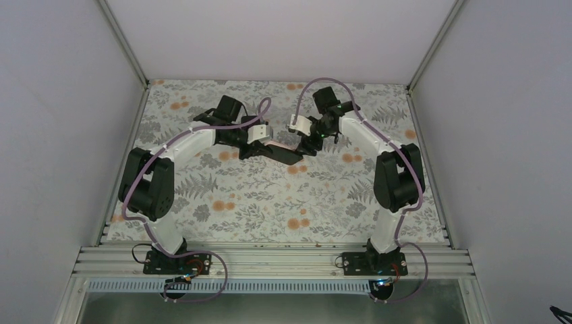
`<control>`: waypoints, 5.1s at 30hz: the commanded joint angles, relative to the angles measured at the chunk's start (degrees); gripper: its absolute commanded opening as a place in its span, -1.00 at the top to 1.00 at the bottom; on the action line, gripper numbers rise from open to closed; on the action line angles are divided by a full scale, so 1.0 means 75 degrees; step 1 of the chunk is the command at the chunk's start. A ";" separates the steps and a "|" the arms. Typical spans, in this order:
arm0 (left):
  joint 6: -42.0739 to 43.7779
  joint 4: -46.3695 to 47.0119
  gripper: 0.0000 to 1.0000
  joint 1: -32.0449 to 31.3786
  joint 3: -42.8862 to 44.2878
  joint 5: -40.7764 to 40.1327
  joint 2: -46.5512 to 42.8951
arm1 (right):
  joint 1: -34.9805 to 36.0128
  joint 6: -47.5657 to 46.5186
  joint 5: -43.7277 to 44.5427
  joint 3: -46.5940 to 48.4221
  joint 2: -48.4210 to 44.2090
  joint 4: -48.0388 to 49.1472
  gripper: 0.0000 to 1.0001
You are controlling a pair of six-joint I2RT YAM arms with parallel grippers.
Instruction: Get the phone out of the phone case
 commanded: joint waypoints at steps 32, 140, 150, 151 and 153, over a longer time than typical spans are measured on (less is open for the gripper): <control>-0.2031 0.2836 0.95 -0.0202 0.0268 0.2124 -0.0490 | 0.1401 -0.1849 -0.5714 0.2402 0.1756 -0.3706 0.58; -0.2037 1.1190 -0.18 -0.1451 -0.0647 -0.9519 0.2226 | -0.0438 0.8909 -0.2046 0.3576 0.1898 0.3422 0.93; -0.1462 1.2343 -0.25 -0.1278 -0.0643 -1.0812 0.2520 | -0.0329 0.8796 -0.2205 0.2925 0.1725 0.3418 0.93; -0.1496 1.2286 -0.25 -0.1231 -0.0648 -1.0795 0.2513 | -0.0323 0.8801 -0.2202 0.2861 0.1699 0.3454 0.93; -0.1464 1.2209 -0.26 -0.1175 -0.0628 -1.0819 0.2533 | -0.0322 0.8815 -0.2186 0.2844 0.1680 0.3465 0.93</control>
